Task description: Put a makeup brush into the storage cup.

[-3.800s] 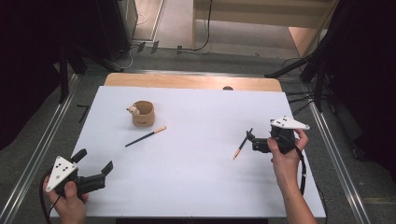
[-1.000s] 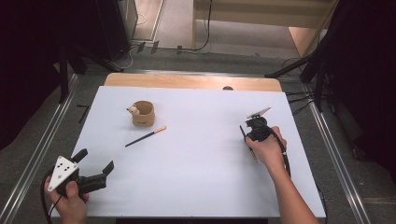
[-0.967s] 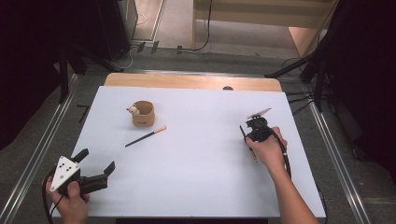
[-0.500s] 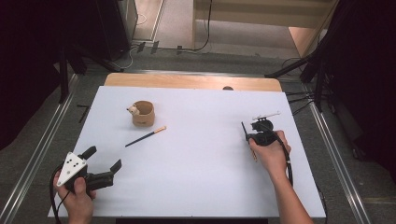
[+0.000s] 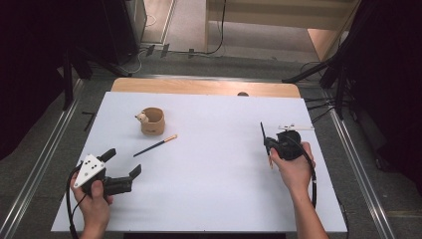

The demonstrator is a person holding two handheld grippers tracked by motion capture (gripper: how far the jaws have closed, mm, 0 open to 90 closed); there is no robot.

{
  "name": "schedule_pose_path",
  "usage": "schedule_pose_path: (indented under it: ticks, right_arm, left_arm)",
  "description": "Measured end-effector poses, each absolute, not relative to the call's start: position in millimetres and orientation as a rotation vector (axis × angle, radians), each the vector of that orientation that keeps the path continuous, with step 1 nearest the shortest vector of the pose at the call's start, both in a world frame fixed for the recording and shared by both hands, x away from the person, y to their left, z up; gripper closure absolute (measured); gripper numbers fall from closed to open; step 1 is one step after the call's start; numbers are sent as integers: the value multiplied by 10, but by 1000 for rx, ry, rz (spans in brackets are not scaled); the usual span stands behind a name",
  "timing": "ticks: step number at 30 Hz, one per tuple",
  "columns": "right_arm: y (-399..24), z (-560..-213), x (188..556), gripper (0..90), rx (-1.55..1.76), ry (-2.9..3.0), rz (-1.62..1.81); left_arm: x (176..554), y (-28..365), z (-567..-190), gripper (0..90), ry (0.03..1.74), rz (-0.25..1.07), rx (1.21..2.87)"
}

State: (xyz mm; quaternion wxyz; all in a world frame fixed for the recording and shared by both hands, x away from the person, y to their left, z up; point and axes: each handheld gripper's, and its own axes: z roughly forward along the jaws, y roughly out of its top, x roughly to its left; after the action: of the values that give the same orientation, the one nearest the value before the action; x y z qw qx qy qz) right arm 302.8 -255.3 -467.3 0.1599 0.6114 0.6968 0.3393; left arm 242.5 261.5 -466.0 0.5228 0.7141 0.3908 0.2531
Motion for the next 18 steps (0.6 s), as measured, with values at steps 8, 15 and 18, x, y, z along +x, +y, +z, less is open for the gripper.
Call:
schedule_pose_path:
  ticks: [8, 15, 18]
  right_arm:
    - [-2550, -4599, 2907, 856, 1683, 1944, 1080]
    - [-2571, -4558, 2825, 856, 1622, 1923, 1166]
    - [-2554, -4546, 2790, 856, 1567, 1941, 1196]
  left_arm:
    - [2575, 2434, -4591, 0, 900, 588, 1712]
    - [2716, 2259, -4531, 0, 860, 567, 1720]
    - [2792, 2192, -4492, 0, 852, 533, 1708]
